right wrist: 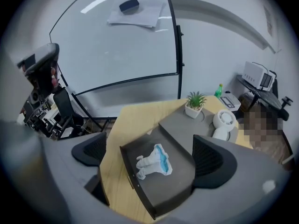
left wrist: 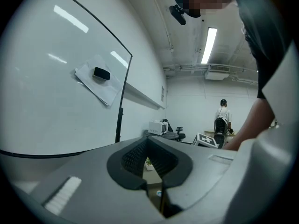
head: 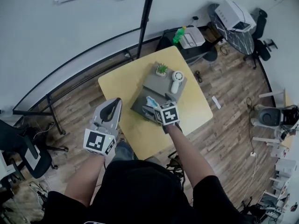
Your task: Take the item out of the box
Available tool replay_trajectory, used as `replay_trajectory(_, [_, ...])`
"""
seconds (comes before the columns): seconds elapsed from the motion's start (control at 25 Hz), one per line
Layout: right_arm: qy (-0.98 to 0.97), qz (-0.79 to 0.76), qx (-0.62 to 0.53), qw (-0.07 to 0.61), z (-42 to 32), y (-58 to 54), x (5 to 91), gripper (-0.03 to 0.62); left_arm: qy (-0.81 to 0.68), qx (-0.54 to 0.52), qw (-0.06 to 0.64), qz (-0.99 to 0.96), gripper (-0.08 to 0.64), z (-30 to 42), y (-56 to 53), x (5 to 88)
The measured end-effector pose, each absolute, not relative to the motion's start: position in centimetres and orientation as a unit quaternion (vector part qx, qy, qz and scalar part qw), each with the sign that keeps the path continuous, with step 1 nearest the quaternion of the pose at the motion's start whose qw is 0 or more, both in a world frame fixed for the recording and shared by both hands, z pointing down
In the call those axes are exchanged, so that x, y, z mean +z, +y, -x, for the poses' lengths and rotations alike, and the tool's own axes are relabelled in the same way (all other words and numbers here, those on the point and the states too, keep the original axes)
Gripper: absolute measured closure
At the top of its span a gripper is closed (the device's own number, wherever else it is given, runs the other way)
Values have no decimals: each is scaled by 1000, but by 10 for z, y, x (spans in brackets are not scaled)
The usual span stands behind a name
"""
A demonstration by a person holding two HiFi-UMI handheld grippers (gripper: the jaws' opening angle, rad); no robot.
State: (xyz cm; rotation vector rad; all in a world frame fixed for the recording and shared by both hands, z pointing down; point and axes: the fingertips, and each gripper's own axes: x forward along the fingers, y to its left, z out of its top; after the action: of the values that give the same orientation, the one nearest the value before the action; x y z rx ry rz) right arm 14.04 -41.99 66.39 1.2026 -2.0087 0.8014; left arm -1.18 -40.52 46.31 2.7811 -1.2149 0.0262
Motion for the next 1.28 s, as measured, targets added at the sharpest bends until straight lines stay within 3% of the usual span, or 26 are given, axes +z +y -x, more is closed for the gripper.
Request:
replay_trajectory(0.44, [-723,-408,388,400,-137,-415,743,12,-410,25,68,-909,560,25,-407,483])
replay_trajectory(1.0, [-676,-362,431,475,-143,-410,801,76,-409,43,82,-908,560,27,-409,498])
replay_trajectory(1.28, [-663,-355,434,497,-142,-406,815,155,-410,51,88,-907,560,34,-404,505])
